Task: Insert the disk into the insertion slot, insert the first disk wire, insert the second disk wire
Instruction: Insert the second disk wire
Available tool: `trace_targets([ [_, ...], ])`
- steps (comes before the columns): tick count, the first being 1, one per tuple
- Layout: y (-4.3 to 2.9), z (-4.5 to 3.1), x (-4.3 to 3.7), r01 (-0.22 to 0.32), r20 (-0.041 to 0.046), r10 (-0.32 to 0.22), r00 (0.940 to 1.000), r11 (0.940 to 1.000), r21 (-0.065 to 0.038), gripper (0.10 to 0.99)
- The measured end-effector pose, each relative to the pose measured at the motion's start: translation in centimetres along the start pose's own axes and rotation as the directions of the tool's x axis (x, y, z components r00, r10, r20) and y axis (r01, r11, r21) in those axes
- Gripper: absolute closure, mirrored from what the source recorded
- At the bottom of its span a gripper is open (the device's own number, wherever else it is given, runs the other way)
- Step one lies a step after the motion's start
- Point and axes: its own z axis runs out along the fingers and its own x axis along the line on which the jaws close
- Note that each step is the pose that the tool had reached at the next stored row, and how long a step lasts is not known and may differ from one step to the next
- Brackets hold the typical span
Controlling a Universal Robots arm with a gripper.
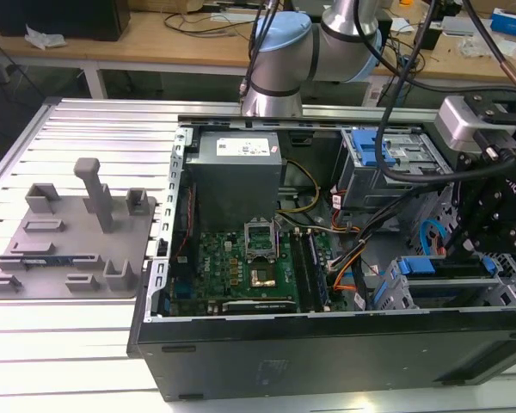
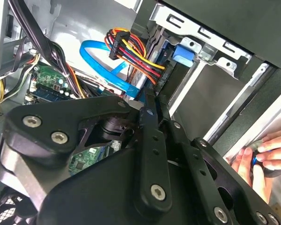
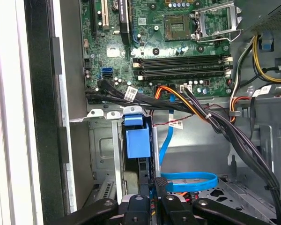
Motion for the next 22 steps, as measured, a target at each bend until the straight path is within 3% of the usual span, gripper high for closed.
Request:
trace_targets([
  [15, -0.18, 0.66, 0.03, 0.018, 0.0, -0.018, 0.9998, 0.9998, -0.003, 0.925],
  [20, -0.17, 1.38, 0.04, 0.037, -0.0015, -0.037, 0.9993, 0.9993, -0.003, 0.925],
  [22, -0.15, 1.57, 0.03, 0.04, 0.0023, -0.04, 0.9992, 0.9992, -0.003, 0.914],
])
